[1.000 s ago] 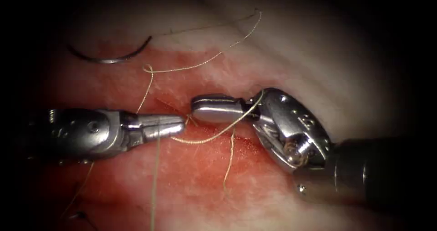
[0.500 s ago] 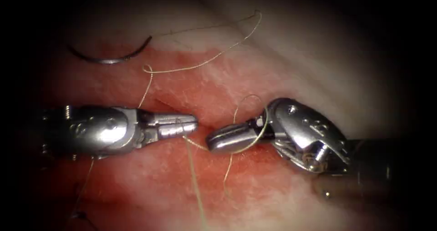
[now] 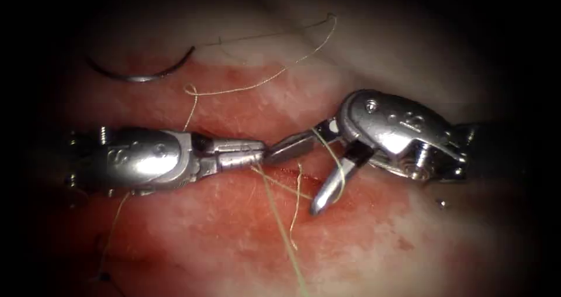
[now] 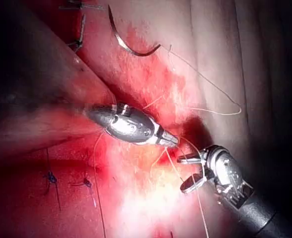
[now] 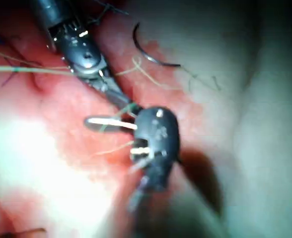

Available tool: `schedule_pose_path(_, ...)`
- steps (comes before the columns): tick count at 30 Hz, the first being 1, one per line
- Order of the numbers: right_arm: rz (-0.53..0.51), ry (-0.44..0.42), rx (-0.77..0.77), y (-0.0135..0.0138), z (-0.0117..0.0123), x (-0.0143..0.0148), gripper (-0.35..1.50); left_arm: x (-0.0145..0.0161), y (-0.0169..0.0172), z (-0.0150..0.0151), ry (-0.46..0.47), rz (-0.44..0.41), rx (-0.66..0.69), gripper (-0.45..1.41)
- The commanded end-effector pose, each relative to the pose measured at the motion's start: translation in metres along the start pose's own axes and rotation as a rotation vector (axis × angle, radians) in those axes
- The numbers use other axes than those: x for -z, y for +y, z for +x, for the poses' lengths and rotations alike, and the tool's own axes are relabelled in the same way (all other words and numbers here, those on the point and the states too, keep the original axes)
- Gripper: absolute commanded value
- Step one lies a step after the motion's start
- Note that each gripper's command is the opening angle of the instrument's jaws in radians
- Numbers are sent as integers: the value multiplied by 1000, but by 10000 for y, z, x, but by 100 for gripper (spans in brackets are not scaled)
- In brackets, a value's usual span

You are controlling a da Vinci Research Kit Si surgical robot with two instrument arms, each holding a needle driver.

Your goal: Wound Closure

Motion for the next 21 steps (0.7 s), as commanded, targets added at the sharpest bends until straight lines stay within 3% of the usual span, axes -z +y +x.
schedule_pose_path(1, 11, -24, 5, 6, -10, -7, 88, -6, 2, -6, 1, -3, 0, -35)
schedule_pose_path(6, 68, -76, 47, -3, -40, -20, 74, -6, -12, -26, -1, -17, -18, -35)
schedule_pose_path(21, 98, -334, 104, 1, -63, -27, 69, -9, -9, -32, -7, -12, -24, -35)
